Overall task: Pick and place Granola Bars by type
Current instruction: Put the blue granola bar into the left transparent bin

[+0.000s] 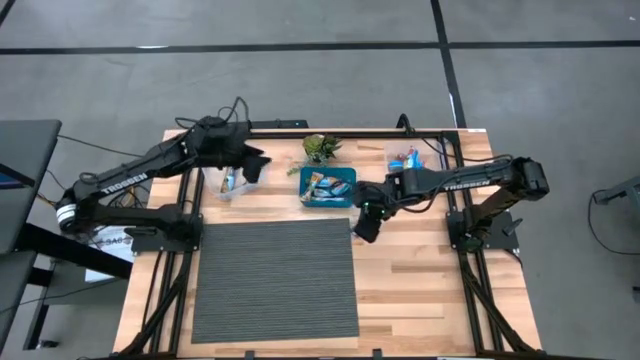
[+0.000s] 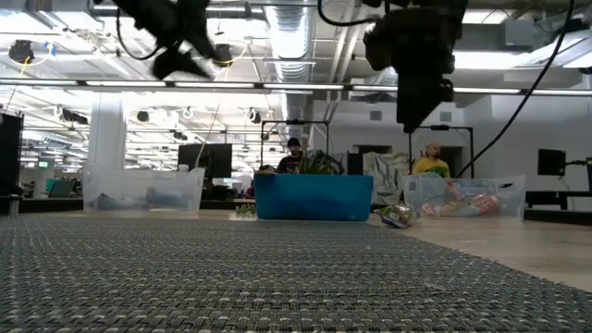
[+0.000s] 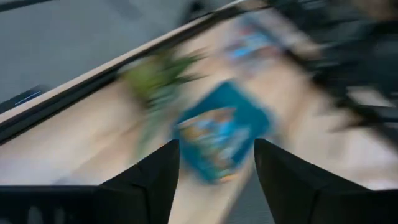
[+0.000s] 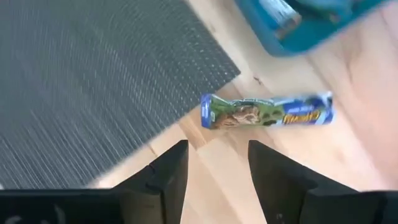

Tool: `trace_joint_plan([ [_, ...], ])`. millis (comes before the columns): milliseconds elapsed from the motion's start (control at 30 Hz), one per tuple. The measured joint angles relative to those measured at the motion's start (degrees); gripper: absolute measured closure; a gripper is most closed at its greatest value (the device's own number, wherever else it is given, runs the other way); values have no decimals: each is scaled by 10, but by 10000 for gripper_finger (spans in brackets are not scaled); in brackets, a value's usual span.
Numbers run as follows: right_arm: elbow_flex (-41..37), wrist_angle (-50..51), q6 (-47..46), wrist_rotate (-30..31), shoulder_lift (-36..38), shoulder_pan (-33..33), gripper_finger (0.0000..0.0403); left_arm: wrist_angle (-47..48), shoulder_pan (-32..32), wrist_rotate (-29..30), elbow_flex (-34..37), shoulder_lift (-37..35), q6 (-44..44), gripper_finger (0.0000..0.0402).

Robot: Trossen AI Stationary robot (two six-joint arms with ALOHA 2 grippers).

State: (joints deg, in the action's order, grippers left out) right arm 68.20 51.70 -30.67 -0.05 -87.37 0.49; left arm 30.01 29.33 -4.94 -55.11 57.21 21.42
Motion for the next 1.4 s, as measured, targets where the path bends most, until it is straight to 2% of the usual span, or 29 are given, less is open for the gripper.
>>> trace_joint_plan([
  [67,-12,-15,-76,0,-4,-8,245,-50,-20,-45,0,0,-8,210],
  [167,-37,-13,-187,4,-13,-22,243,-99,-48,-74,0,0,-8,219],
  [300,-67,-24,-311,5,-38,-31,239,-113,-76,-75,0,0,-8,227],
  [367,-75,-62,-359,1,-51,-31,237,-111,-84,-75,0,0,-8,229],
  [533,-77,-89,-430,0,-75,-27,233,-109,-96,-77,0,0,-8,230],
  [767,-77,-106,-486,-3,-114,-29,232,-86,-99,-84,0,0,-28,230],
  [1000,-77,-149,-499,-9,-140,-40,234,-67,-99,-119,0,0,-46,230],
  [1200,-71,-176,-486,-56,-187,-50,233,-60,-99,-128,0,0,-47,230],
  [1300,-65,-176,-484,-57,-194,-46,241,-54,-99,-129,0,0,-47,230],
  [1400,-58,-170,-471,-45,-196,-42,268,-49,-100,-130,0,0,-47,230],
])
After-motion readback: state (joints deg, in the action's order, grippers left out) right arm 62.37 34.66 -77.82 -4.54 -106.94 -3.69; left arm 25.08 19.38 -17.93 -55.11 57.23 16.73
